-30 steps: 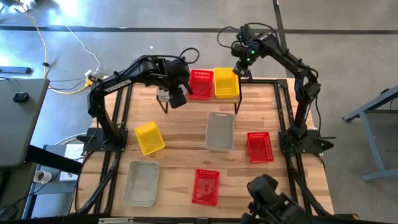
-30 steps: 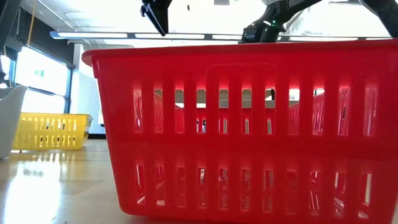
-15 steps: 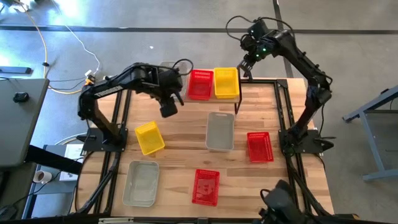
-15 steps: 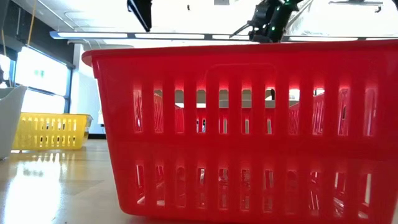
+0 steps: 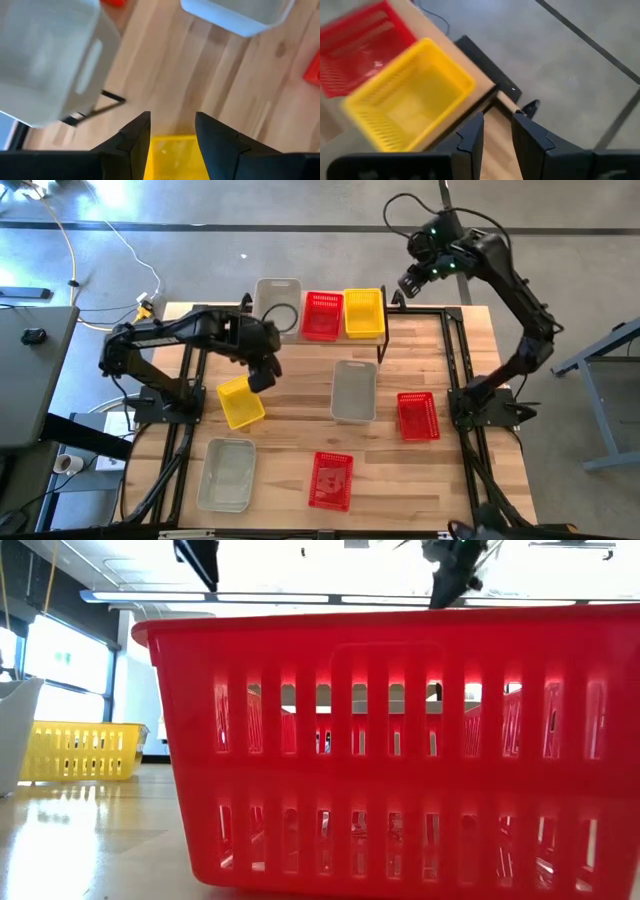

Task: Stack baskets on shelf by color
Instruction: Stack the bottom red bin on top of the red bin on the shelf

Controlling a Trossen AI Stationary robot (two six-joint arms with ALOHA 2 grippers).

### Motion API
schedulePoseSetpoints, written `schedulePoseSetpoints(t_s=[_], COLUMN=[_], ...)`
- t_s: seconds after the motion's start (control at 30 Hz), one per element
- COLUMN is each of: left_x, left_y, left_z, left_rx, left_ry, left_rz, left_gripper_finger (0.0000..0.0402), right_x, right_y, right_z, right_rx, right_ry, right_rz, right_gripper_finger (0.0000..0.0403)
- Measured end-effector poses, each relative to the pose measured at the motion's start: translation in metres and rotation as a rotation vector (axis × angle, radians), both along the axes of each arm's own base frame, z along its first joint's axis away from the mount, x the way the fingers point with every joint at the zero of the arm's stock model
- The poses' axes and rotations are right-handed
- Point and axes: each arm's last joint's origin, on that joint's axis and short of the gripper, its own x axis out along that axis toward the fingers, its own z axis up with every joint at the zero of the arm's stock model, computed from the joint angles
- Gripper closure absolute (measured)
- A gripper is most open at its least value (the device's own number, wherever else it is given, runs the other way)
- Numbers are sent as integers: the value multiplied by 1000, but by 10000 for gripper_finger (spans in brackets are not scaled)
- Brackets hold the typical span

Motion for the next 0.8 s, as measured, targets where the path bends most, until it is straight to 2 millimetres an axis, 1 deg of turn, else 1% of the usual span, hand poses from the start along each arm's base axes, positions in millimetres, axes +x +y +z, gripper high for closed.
schedulePoseSetpoints(t_s=[0.13, 0.27, 0.47, 0.63, 0.8], left_x=[-1, 0, 1, 2, 4], left_y=[-13, -29, -53, -70, -78], left_z=[-9, -13, -19, -19, -18], left_rx=[-23, -35, -54, -67, -70], left_ry=[12, 16, 20, -6, -37], left_rz=[6, -19, -63, -92, -108], left_gripper_finger=[257, 257, 257, 257, 257], right_x=[0, 3, 15, 28, 38], right_y=[24, 50, 88, 123, 161], right_z=[8, 13, 10, 7, 7], right_rx=[30, 82, 192, 269, 320], right_ry=[-33, -62, -30, -14, -18], right_rz=[11, 22, 84, 135, 213], right_gripper_finger=[316, 316, 316, 316, 316])
